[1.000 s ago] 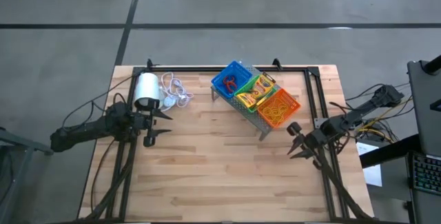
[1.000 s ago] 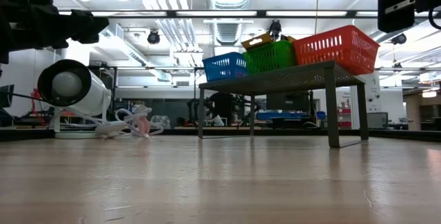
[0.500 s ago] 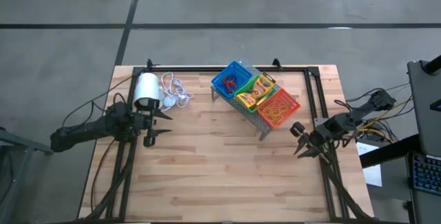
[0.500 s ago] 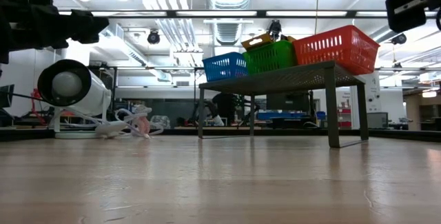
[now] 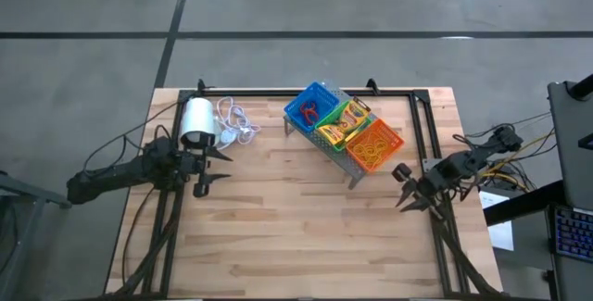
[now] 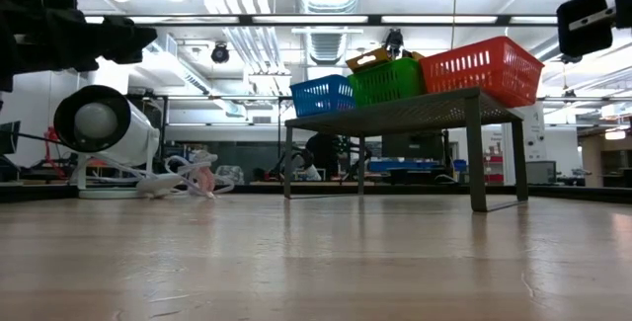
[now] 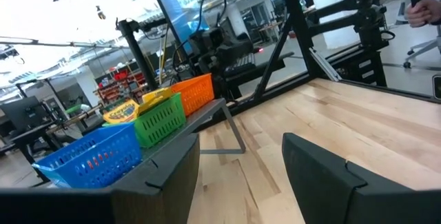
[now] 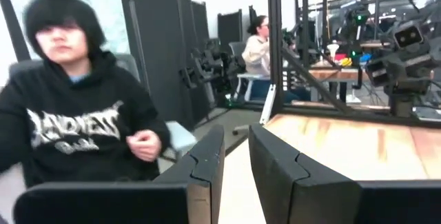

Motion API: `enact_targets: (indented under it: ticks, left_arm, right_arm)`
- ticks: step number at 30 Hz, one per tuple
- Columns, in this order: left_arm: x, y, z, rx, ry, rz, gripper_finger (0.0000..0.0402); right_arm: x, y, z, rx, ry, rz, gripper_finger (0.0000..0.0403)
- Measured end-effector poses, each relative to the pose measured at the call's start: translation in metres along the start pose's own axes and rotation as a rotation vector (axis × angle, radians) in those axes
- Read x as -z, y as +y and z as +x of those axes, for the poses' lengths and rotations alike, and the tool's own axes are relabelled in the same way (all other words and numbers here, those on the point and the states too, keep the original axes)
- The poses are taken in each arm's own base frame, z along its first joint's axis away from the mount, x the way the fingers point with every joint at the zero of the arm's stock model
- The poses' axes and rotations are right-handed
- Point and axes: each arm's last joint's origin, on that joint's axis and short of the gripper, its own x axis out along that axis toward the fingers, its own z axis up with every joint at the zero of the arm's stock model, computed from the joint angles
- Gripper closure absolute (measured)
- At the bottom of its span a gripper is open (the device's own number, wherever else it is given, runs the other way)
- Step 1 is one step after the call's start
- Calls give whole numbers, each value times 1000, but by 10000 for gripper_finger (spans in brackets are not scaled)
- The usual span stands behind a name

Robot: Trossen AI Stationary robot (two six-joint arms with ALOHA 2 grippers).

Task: Pick & Place Office Desk Supplies
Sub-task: Return to Home Position

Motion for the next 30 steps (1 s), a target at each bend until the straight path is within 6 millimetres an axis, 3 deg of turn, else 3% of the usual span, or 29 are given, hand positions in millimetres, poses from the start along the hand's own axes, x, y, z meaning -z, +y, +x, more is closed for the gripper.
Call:
enact_targets:
  ticks: [30]
  left_arm:
    - [0,0,0,-1,-2,-1,192]
  right_arm:
    - [3,0,2,-2,38,-47,335]
